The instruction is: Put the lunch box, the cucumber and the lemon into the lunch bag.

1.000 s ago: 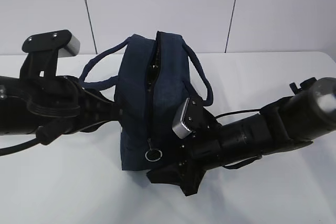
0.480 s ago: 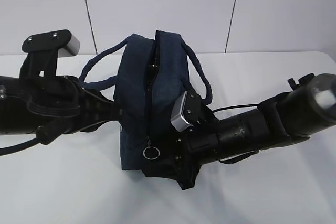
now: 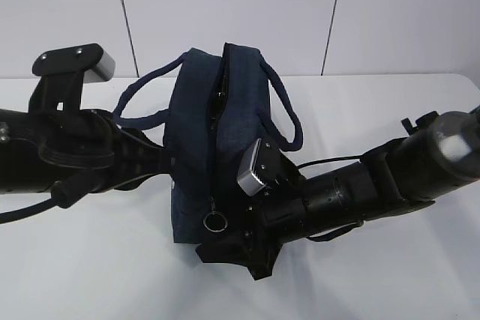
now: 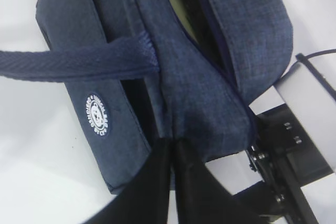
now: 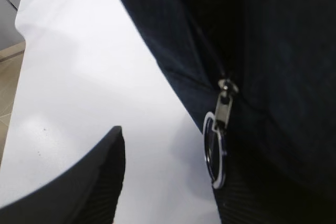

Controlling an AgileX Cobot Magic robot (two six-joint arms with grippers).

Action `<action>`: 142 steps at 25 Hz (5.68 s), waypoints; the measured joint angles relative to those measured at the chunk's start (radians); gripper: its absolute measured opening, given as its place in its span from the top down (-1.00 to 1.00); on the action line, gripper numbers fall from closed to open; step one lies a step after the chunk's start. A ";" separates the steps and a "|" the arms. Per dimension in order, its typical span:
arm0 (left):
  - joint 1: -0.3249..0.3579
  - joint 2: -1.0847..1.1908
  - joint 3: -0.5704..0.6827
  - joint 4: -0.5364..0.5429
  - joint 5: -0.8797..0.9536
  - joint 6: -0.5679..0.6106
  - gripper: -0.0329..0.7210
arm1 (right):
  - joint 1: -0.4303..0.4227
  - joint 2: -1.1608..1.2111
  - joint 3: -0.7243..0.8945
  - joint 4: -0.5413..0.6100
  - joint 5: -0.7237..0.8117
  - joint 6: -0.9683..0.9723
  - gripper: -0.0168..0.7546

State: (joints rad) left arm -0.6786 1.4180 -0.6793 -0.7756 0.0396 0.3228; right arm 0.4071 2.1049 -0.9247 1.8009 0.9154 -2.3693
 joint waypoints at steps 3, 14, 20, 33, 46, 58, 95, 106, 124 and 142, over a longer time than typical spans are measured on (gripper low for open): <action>0.000 0.000 0.000 0.000 0.004 0.000 0.94 | 0.000 0.004 -0.004 0.000 0.002 0.000 -0.05; 0.000 0.000 0.000 0.002 0.011 0.000 0.94 | 0.000 0.010 -0.018 0.000 0.016 0.006 -0.05; 0.000 0.000 0.000 0.002 0.012 0.000 0.94 | 0.000 0.010 -0.018 0.000 0.018 0.008 -0.05; 0.000 0.000 0.000 0.004 0.017 0.000 0.94 | 0.000 0.010 -0.020 0.000 -0.007 0.008 0.10; 0.000 0.000 0.000 0.006 0.020 0.000 0.94 | 0.000 0.010 -0.020 0.000 -0.017 0.008 0.99; 0.000 0.000 0.000 0.007 0.034 0.000 0.94 | 0.000 0.010 -0.031 0.000 -0.028 0.012 0.83; 0.000 0.006 0.000 0.026 0.064 0.002 0.81 | 0.000 0.010 -0.048 -0.018 -0.031 0.087 0.99; 0.000 0.011 0.000 -0.016 0.049 0.002 -0.22 | 0.000 0.010 -0.048 -0.049 -0.030 0.100 0.99; 0.000 0.038 0.000 -0.050 -0.027 0.002 0.91 | 0.000 0.010 -0.048 -0.083 -0.012 0.147 0.99; 0.000 0.038 0.000 -0.050 -0.030 0.002 0.91 | 0.000 -0.054 -0.049 -0.181 -0.094 0.294 0.99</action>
State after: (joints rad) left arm -0.6786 1.4563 -0.6793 -0.8252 0.0093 0.3247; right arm 0.4071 2.0506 -0.9741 1.6198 0.8211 -2.0749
